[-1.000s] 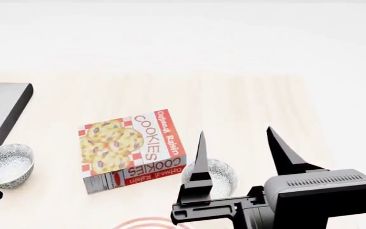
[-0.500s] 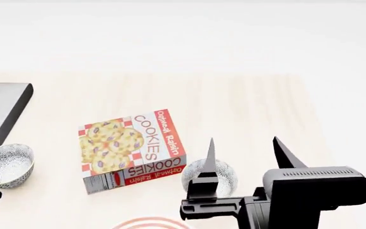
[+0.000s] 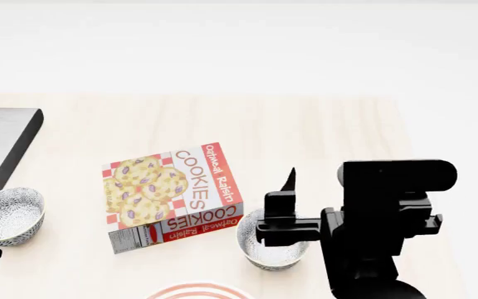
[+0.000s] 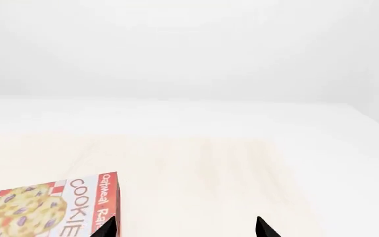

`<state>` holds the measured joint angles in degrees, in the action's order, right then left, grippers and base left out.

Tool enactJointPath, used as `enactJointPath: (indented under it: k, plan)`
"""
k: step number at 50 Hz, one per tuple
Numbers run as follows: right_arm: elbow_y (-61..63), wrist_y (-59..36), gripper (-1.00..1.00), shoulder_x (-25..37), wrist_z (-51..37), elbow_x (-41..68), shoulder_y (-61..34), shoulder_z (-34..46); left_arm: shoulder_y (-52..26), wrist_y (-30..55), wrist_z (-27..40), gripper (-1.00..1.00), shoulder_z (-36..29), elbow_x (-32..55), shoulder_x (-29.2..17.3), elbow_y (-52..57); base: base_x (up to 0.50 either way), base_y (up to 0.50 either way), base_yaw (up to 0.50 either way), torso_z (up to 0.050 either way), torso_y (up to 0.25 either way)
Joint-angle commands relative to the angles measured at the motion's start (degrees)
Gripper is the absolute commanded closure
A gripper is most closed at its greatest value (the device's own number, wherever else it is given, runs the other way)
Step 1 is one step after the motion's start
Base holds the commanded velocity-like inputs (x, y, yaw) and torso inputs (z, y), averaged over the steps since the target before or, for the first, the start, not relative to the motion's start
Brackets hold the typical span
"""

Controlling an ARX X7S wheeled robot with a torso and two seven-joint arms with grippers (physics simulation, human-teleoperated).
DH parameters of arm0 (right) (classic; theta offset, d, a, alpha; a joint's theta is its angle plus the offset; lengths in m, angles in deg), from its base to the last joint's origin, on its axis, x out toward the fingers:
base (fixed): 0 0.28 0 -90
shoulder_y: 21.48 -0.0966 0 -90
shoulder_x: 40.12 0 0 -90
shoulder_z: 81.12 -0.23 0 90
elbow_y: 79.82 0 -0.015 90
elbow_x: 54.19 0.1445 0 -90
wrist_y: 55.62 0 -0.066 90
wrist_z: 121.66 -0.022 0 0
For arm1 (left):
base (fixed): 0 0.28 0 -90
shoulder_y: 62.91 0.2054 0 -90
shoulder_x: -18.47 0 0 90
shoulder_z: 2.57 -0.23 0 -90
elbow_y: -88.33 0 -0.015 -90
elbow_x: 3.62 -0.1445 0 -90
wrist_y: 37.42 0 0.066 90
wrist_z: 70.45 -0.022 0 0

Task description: Pick the akita bowl next to the plate and place it on the plate.

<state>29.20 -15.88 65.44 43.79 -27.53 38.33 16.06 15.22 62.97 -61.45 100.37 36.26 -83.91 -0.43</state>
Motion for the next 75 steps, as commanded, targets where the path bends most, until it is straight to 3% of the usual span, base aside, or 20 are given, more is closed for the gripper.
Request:
enactJointPath:
  k: [1, 9, 26, 56, 75]
  plan:
    - [-9.60, -2.95, -1.00, 0.50, -0.42, -1.60, -7.40, 1.38, -0.18, -0.60, -0.17, -1.00, -0.17, 0.08, -0.04, -0.74, 0.00, 0.00, 0.00, 0.000, 0.000]
    - [-14.80, -9.02, -1.00, -0.28, 1.35, 1.58, -12.11, 0.81, -0.14, -0.53, 0.16, -1.00, -0.29, 0.31, -0.16, -0.57, 0.00, 0.00, 0.00, 0.000, 0.000]
    - [-29.55, -10.80, -1.00, -2.69, 4.22, 2.85, -19.66, 1.02, -0.06, -0.89, 0.27, -1.00, -0.56, 0.67, -0.33, -0.77, 0.00, 0.00, 0.00, 0.000, 0.000]
    - [-56.20, -4.05, -1.00, -5.21, 9.64, 0.38, -27.46, 3.74, -0.04, -1.03, 0.75, -1.00, -1.08, 1.27, -0.84, -0.86, 0.00, 0.00, 0.00, 0.000, 0.000]
    - [-63.91, -1.39, -1.00, -5.58, 12.82, -0.32, -28.94, 5.51, 0.64, -2.27, 0.22, -1.00, -1.32, 1.46, -0.74, -1.21, 0.00, 0.00, 0.00, 0.000, 0.000]
